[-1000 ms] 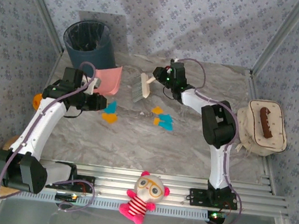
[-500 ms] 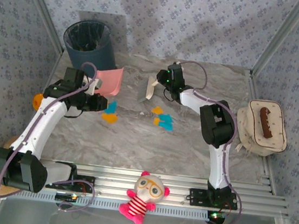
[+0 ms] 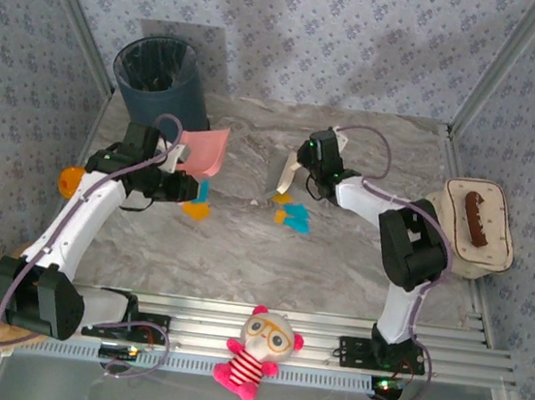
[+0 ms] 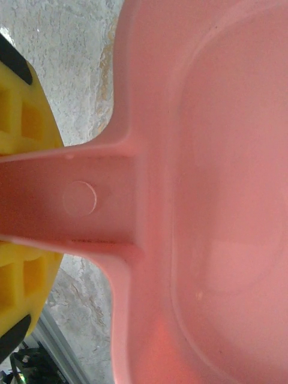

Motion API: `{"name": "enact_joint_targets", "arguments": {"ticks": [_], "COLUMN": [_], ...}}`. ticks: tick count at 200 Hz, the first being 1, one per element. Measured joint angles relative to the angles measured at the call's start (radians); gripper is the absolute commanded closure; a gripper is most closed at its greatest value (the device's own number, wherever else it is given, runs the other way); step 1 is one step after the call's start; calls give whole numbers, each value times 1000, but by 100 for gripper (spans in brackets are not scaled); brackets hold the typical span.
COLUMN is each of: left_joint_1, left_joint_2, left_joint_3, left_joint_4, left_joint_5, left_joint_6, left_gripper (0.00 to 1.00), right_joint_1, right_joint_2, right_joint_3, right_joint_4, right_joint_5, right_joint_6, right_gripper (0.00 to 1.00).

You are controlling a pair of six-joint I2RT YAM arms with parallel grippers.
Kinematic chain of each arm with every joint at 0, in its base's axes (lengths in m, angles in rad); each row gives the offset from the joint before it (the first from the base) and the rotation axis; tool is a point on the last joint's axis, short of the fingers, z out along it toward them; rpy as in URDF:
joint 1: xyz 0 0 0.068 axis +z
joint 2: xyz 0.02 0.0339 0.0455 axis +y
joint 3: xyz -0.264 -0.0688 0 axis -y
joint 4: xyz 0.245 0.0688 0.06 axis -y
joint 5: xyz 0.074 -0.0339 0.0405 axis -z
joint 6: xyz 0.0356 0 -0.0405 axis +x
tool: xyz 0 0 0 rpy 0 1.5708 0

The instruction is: Sweep away the paper scraps from the table

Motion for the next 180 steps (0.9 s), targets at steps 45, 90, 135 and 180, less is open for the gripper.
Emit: {"name": "enact_joint_targets", "arguments": {"ticks": [45, 90, 135, 180], "left_joint_1": [-47, -96, -137, -195], "left_joint_2": [21, 42, 58, 113], "left_joint_3": [0, 0, 0, 0], "left_joint_4": [-2, -6, -25, -61], "left_joint_5": [-11, -48, -90, -146], "left_joint_6": [0, 8, 20, 49], "left_gripper": [100, 100, 100, 100], "right_joint_1": [28, 37, 32, 11], "right_joint_2": [-130, -218, -293, -375], "right_joint_3": [-142, -197, -249, -255], "right_joint_4": [-23, -71, -45, 3], "right_joint_5": [84, 121, 67, -82], "right_joint_6": [19, 26, -28, -139], "right_gripper": [100, 100, 100, 100]}}
